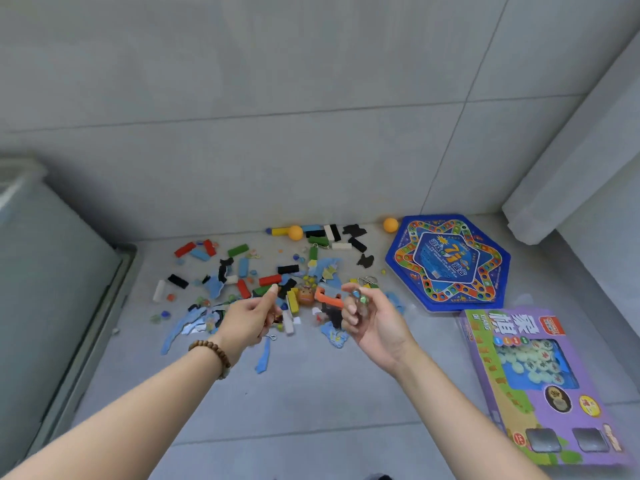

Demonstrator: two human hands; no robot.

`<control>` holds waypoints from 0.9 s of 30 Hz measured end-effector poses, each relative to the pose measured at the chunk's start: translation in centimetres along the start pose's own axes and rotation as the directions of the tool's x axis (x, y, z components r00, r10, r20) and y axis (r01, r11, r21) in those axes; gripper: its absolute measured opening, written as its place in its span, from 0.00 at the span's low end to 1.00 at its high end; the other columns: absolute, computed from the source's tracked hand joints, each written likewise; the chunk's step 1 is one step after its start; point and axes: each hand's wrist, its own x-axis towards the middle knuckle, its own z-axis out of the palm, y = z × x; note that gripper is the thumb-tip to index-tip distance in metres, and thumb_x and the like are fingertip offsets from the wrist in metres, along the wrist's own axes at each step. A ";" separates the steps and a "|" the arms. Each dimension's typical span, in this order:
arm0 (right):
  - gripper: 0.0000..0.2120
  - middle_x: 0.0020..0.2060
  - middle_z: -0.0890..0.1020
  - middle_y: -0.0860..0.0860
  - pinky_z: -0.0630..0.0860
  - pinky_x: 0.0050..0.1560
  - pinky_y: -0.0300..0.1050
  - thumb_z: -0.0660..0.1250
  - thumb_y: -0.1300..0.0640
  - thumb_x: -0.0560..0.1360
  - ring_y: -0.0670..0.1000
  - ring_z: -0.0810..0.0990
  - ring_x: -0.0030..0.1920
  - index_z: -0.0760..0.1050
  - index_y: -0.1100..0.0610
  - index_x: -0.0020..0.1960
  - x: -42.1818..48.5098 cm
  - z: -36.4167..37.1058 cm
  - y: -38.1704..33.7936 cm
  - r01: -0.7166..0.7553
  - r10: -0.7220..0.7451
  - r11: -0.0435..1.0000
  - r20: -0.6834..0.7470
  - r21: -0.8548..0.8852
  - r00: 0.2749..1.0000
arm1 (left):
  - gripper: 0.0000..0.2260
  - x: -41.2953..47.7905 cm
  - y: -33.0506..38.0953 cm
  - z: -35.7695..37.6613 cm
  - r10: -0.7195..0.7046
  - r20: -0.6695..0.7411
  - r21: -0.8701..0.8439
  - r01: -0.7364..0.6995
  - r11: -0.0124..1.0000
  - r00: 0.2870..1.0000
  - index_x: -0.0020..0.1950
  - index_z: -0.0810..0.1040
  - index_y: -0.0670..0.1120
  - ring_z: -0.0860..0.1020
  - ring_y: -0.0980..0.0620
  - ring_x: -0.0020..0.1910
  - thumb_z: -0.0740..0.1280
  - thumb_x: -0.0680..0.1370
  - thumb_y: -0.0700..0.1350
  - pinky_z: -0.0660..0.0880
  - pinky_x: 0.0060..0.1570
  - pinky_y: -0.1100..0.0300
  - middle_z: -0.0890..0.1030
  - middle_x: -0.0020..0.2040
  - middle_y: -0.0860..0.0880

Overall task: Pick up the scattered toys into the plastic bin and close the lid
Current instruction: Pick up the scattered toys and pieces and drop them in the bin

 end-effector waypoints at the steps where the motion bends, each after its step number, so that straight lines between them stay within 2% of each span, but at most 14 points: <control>1: 0.08 0.28 0.70 0.51 0.60 0.24 0.37 0.57 0.58 0.77 0.47 0.63 0.26 0.73 0.59 0.44 -0.1 2.3 0.2 -0.029 0.030 0.999 0.029 -0.030 0.999 | 0.22 -0.7 0.9 -2.1 0.025 -0.026 -0.013 -0.025 1.000 0.999 0.34 0.76 0.43 0.64 0.55 0.23 0.60 0.78 0.58 0.62 0.24 0.65 0.69 0.26 0.51; 3: 0.10 0.32 0.74 0.51 0.60 0.22 0.35 0.57 0.57 0.79 0.46 0.65 0.25 0.73 0.57 0.42 -0.1 7.0 0.9 -0.071 0.075 0.992 0.034 -0.106 0.997 | 0.21 -1.9 2.3 -6.9 0.075 -0.075 -0.029 -0.077 0.997 0.994 0.34 0.76 0.44 0.64 0.56 0.22 0.60 0.78 0.58 0.62 0.23 0.66 0.69 0.26 0.51; 6: 0.09 0.33 0.75 0.50 0.59 0.21 0.34 0.56 0.58 0.81 0.45 0.64 0.24 0.71 0.57 0.43 0.4 14.3 2.8 -0.103 0.128 0.947 0.063 -0.306 0.990 | 0.19 -3.6 3.3 -15.1 0.131 -0.165 -0.098 -0.149 0.984 0.978 0.36 0.76 0.44 0.62 0.56 0.21 0.60 0.79 0.56 0.60 0.21 0.67 0.67 0.27 0.51; 9: 0.08 0.31 0.73 0.49 0.58 0.22 0.33 0.55 0.58 0.81 0.44 0.62 0.23 0.70 0.57 0.45 0.6 22.7 5.9 -0.114 0.210 0.875 0.158 -0.471 0.965 | 0.18 -5.4 2.9 -23.8 0.127 -0.316 -0.217 -0.201 0.955 0.940 0.34 0.73 0.45 0.60 0.58 0.17 0.59 0.80 0.53 0.57 0.19 0.69 0.67 0.26 0.51; 11: 0.07 0.31 0.72 0.49 0.60 0.22 0.33 0.56 0.59 0.81 0.44 0.62 0.23 0.71 0.57 0.46 0.6 28.3 8.6 -0.093 0.241 0.831 0.205 -0.548 0.949 | 0.18 -6.8 1.7 -29.2 0.109 -0.396 -0.268 -0.228 0.936 0.912 0.34 0.73 0.45 0.61 0.58 0.18 0.60 0.80 0.53 0.57 0.18 0.69 0.66 0.25 0.51; 15: 0.06 0.36 0.76 0.53 0.67 0.24 0.33 0.56 0.65 0.80 0.46 0.69 0.27 0.71 0.61 0.54 1.7 38.4 15.7 -0.083 0.303 0.766 0.245 -0.637 0.921 | 0.16 -9.4 -3.6 -38.3 0.007 -0.499 -0.300 -0.181 0.937 0.867 0.38 0.76 0.43 0.63 0.58 0.19 0.61 0.80 0.52 0.59 0.18 0.69 0.67 0.27 0.50; 17: 0.10 0.41 0.78 0.57 0.73 0.28 0.35 0.57 0.67 0.79 0.49 0.75 0.34 0.70 0.64 0.59 2.5 42.2 19.6 -0.166 0.373 0.758 0.211 -0.630 0.904 | 0.14 -10.1 -6.8 -41.4 -0.089 -0.495 -0.430 -0.154 0.890 0.864 0.43 0.77 0.38 0.63 0.60 0.16 0.60 0.80 0.47 0.61 0.17 0.70 0.67 0.29 0.48; 18: 0.13 0.46 0.78 0.58 0.76 0.33 0.36 0.57 0.66 0.79 0.52 0.78 0.41 0.69 0.65 0.63 2.9 43.7 21.3 -0.225 0.417 0.758 0.190 -0.612 0.889 | 0.13 -10.3 -8.2 -42.8 -0.144 -0.482 -0.518 -0.148 0.842 0.864 0.45 0.76 0.37 0.66 0.61 0.16 0.60 0.81 0.45 0.64 0.17 0.70 0.68 0.31 0.47; 19: 0.15 0.52 0.78 0.60 0.77 0.42 0.39 0.57 0.65 0.80 0.55 0.79 0.49 0.67 0.66 0.66 3.2 45.0 23.0 -0.290 0.461 0.762 0.170 -0.579 0.871 | 0.11 -10.3 -9.4 -43.9 -0.195 -0.461 -0.604 -0.145 0.784 0.866 0.47 0.75 0.36 0.70 0.60 0.19 0.59 0.81 0.43 0.70 0.21 0.70 0.71 0.34 0.45; 21: 0.18 0.64 0.72 0.62 0.74 0.58 0.48 0.56 0.62 0.81 0.60 0.73 0.64 0.63 0.66 0.70 4.2 47.1 25.4 -0.383 0.513 0.763 0.127 -0.521 0.849 | 0.08 -10.0 -11.2 -45.9 -0.272 -0.418 -0.726 -0.139 0.674 0.867 0.53 0.73 0.35 0.79 0.52 0.37 0.59 0.81 0.40 0.78 0.40 0.63 0.76 0.44 0.41; 23: 0.21 0.70 0.65 0.63 0.66 0.69 0.52 0.54 0.59 0.82 0.60 0.66 0.70 0.58 0.64 0.73 5.4 48.3 27.0 -0.390 0.509 0.759 0.102 -0.521 0.855 | 0.07 -9.2 -12.4 -47.6 -0.313 -0.423 -0.770 -0.155 0.620 0.850 0.55 0.72 0.34 0.76 0.44 0.55 0.59 0.80 0.37 0.74 0.58 0.55 0.76 0.55 0.39; 25: 0.23 0.74 0.58 0.61 0.59 0.73 0.53 0.52 0.57 0.82 0.59 0.58 0.74 0.52 0.62 0.75 6.6 48.8 28.2 -0.364 0.495 0.744 0.096 -0.560 0.864 | 0.13 -8.4 -13.5 -48.9 -0.319 -0.454 -0.747 -0.161 0.645 0.832 0.63 0.70 0.33 0.71 0.43 0.66 0.60 0.80 0.36 0.69 0.67 0.52 0.72 0.64 0.38; 27: 0.24 0.75 0.55 0.59 0.57 0.74 0.53 0.53 0.57 0.82 0.59 0.55 0.75 0.51 0.61 0.76 7.4 48.9 28.8 -0.333 0.484 0.724 0.101 -0.604 0.869 | 0.21 -7.9 -14.2 -49.7 -0.300 -0.485 -0.683 -0.141 0.717 0.821 0.72 0.63 0.37 0.71 0.45 0.66 0.61 0.80 0.39 0.68 0.67 0.53 0.68 0.70 0.40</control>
